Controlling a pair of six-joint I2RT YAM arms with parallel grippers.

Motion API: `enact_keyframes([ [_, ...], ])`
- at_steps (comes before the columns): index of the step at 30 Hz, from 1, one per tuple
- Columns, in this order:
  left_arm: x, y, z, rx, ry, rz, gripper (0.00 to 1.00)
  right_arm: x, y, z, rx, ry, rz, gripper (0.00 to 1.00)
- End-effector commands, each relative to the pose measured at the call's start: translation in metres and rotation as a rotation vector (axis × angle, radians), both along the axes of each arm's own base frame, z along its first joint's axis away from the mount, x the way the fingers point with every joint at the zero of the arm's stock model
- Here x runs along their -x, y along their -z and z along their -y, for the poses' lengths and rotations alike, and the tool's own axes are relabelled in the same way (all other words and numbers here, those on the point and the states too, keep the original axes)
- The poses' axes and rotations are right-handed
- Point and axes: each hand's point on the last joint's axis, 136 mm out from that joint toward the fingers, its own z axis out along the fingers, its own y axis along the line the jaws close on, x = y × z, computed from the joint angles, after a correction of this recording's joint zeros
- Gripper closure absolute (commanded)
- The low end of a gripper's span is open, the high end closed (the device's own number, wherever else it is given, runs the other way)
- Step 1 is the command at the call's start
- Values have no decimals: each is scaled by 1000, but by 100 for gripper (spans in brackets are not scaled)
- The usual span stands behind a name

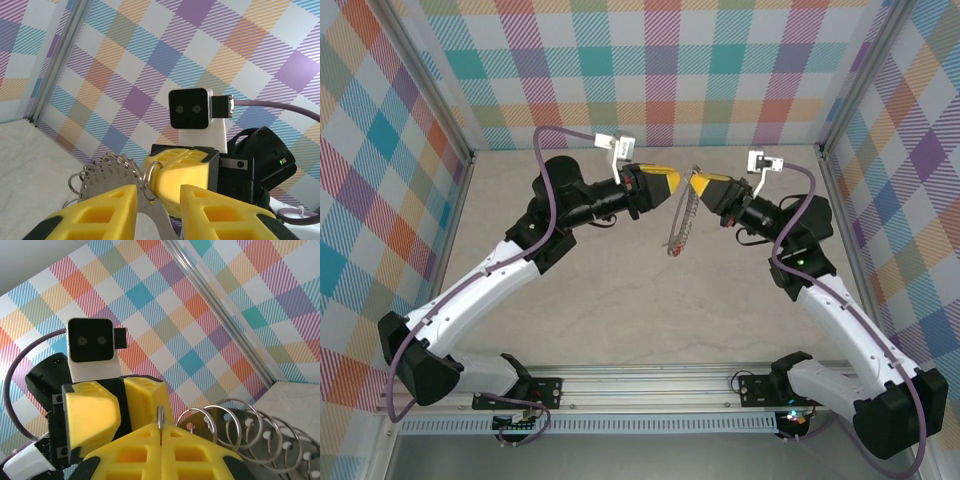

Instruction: Put the keys on the keyring

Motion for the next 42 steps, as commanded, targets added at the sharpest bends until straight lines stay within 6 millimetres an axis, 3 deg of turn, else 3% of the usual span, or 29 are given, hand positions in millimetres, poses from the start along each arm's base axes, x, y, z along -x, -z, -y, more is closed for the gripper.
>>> enact_keyframes([
  [1,7,-29,-3,80,54,59,72,12,-35,3,-52,-13,106,100],
  [32,-3,-27,5,82,75,67,76,4,-38,-5,-75,-56,101,100],
  [38,-7,-32,-15,103,-13,75,65,6,-39,-3,-67,-46,106,100],
  [42,-8,-31,-18,97,-22,75,61,8,-43,-2,-68,-45,118,100],
])
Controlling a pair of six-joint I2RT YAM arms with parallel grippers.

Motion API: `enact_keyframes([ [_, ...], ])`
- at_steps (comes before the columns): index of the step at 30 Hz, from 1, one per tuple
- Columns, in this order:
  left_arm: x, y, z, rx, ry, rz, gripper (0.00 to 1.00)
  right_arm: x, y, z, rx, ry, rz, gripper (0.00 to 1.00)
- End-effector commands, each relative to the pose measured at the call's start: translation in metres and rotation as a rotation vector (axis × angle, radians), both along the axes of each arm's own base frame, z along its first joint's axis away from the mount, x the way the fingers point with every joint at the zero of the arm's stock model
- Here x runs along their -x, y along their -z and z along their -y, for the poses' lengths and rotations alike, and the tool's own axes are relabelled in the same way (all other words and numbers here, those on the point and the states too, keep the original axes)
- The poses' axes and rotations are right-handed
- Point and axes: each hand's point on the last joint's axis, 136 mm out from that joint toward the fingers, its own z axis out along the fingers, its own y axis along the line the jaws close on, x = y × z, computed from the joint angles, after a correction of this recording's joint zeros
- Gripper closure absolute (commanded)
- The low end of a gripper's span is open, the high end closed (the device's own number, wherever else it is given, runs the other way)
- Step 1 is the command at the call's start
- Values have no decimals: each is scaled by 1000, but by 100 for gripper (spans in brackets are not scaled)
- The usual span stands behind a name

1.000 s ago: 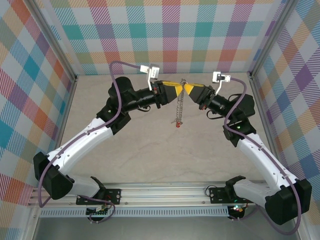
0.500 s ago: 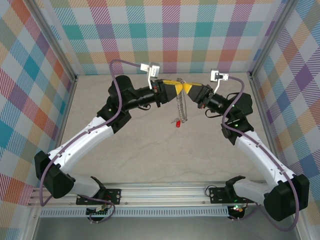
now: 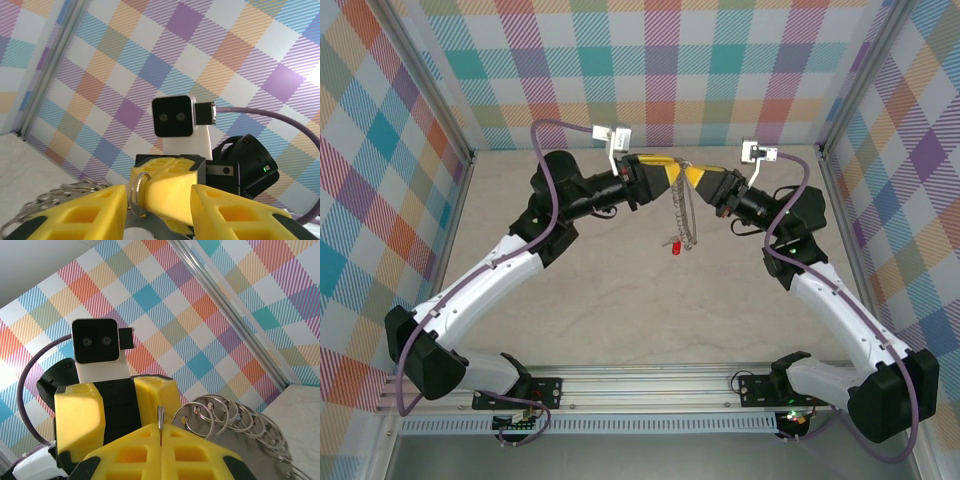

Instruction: Put the keys on the keyring

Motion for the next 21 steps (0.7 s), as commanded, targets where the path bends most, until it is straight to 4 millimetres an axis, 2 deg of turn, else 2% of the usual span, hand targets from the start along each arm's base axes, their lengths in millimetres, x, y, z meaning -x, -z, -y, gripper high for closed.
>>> enact_keyframes([
  [1,4,-19,-13,42,-27,47,61,21,-39,7,-44,-4,129,100],
  [21,4,-22,3,55,63,39,61,24,-48,5,-64,-37,140,100],
])
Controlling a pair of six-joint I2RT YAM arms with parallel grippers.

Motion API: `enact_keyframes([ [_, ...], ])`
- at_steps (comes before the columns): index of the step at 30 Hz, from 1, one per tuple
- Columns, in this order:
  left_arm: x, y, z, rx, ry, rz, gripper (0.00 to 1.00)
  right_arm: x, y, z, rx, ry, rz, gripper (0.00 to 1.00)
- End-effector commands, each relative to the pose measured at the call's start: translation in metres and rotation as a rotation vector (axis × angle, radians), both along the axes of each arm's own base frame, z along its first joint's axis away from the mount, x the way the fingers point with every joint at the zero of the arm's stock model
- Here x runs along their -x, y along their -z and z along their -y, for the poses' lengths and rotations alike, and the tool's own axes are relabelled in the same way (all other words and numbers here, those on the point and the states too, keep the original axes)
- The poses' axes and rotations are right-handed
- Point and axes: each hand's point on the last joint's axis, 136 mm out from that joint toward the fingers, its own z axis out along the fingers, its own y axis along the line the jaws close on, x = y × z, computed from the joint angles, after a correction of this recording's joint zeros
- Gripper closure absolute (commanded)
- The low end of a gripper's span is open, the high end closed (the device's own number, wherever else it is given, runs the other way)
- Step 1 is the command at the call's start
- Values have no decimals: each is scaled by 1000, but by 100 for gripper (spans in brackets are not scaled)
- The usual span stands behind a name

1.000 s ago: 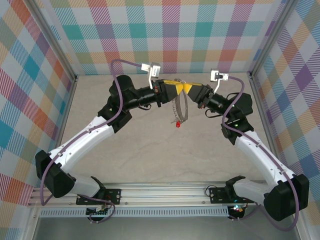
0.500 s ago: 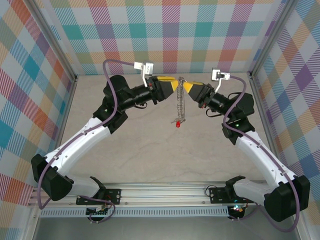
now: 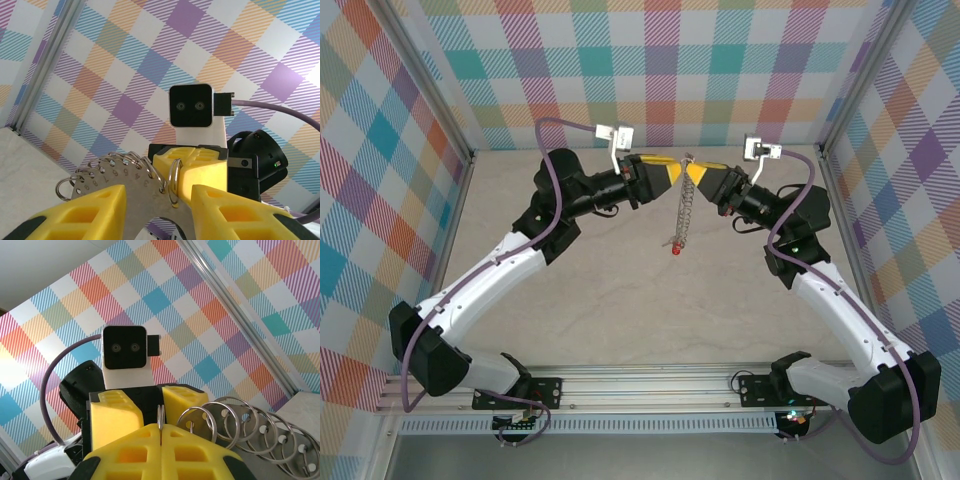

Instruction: Put the keys on the keyring

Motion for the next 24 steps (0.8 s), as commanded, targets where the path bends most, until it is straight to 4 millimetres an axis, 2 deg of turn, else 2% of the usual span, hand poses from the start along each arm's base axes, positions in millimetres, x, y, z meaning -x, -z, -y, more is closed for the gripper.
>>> enact_keyframes([
  [1,6,-28,-3,61,26,63,61,17,-33,4,-48,-19,109,100],
  [10,8,-34,0,74,45,75,63,16,-32,3,-50,-28,98,100],
  [19,12,-34,5,74,65,78,74,16,-31,3,-51,-30,97,100],
  [24,14,-35,6,76,72,81,77,16,-30,3,-51,-30,96,100],
])
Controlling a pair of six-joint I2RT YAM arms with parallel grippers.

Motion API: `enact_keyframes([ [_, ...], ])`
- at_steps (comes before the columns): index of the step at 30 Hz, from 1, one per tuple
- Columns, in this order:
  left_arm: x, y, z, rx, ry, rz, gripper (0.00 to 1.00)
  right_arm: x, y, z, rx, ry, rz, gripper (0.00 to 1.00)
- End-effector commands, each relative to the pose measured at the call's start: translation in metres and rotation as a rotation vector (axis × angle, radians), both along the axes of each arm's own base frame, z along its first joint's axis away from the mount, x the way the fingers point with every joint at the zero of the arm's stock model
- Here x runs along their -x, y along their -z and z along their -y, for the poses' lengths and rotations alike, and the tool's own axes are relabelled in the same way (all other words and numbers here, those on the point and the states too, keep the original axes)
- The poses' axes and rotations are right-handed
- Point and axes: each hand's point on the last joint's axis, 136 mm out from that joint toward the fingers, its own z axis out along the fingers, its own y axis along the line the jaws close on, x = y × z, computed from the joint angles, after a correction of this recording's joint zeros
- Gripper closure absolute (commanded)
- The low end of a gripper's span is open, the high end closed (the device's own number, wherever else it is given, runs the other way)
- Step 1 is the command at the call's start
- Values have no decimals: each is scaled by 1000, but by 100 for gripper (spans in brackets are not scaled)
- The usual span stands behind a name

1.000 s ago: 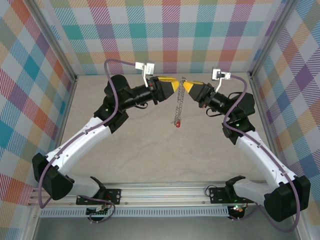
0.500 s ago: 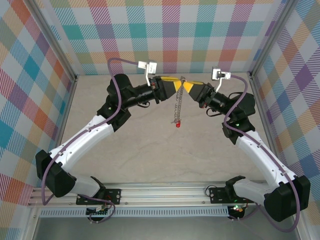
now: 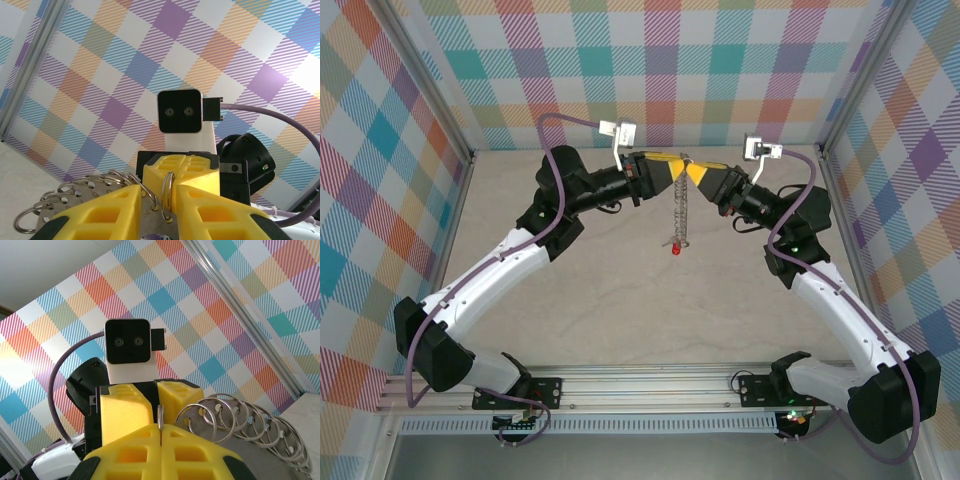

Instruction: Put the keys on the keyring

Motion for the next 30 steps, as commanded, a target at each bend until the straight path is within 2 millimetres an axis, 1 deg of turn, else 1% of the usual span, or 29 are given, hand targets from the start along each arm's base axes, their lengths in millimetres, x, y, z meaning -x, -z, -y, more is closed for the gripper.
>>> enact_keyframes([
  [1,11,-27,0,52,27,68,78,13,-27,3,-41,-14,94,100],
  [6,14,-26,4,49,44,69,82,12,-27,2,-40,-14,92,100],
  [12,15,-25,7,45,52,70,82,11,-26,2,-38,-17,87,100],
  [15,17,-25,7,44,57,72,88,11,-26,2,-39,-15,86,100],
  [20,16,-22,8,36,51,67,100,10,-24,2,-35,-13,83,100],
  [23,15,-22,7,33,46,69,100,8,-22,1,-25,-10,73,100],
  [24,14,-21,7,30,43,71,100,6,-20,1,-16,-4,67,98],
  [25,15,-21,7,27,43,78,100,6,-19,2,-3,3,64,88],
  [26,15,-20,7,19,41,82,100,5,-19,6,8,20,67,83],
  [28,15,-18,7,-1,39,93,100,3,-16,14,40,52,57,75],
  [30,16,-18,6,-25,39,113,100,4,-14,23,73,80,59,71],
])
